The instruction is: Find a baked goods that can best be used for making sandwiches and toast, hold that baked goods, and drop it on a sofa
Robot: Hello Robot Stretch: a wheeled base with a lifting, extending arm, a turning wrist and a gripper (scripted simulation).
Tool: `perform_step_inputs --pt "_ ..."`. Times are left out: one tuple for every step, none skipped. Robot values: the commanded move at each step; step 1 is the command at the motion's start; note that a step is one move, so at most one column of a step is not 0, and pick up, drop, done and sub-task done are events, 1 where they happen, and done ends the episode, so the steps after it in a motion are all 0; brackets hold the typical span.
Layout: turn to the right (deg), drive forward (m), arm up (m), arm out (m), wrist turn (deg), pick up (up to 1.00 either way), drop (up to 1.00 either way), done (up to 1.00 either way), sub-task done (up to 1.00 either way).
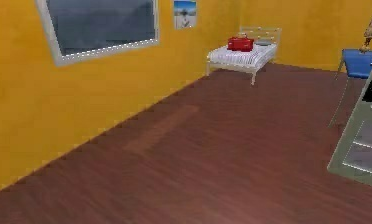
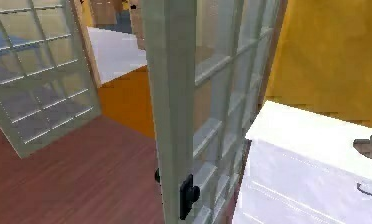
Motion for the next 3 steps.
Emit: perform_step_inputs --pt "-45.0 0.00 0.00 0.00 0.0 0.00 0.00 0.00 0.00" --pt "-24.0 0.00 0.00 0.00 0.0 0.00 0.00 0.00 0.00" --pt "0.0 0.25 0.00 0.00 0.0 0.00 0.00 0.00 0.00"
